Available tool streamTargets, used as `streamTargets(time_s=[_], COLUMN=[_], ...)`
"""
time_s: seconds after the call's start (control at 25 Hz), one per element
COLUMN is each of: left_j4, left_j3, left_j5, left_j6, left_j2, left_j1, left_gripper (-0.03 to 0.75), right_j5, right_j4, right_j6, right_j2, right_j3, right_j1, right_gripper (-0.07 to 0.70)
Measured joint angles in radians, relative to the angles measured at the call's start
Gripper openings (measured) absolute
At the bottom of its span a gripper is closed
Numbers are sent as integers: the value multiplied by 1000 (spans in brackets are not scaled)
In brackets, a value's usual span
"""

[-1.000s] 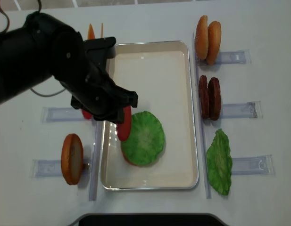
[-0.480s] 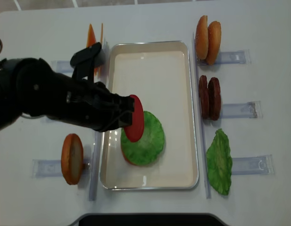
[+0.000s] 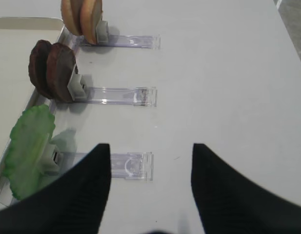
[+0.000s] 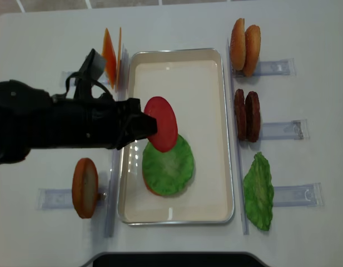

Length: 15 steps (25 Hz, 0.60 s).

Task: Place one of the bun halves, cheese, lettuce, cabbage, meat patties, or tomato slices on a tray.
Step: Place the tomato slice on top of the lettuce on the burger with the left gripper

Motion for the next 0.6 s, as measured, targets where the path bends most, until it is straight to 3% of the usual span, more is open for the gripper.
streamTargets(time_s=[0.16,0.32,0.6], left_j4=[-52,-53,-39], left_j3=[50,57,57], left_j5=[73,137,162], left_j6=[102,146,158], left_j2=[0,0,76], left_j1=[64,71,71], left_gripper=[57,57,57], right_j5=[0,0,0], right_j4=[0,0,0], right_j6=[0,0,0], right_j2=[0,0,0], right_j3=[0,0,0], right_j1=[0,0,0], right_gripper=[360,360,360])
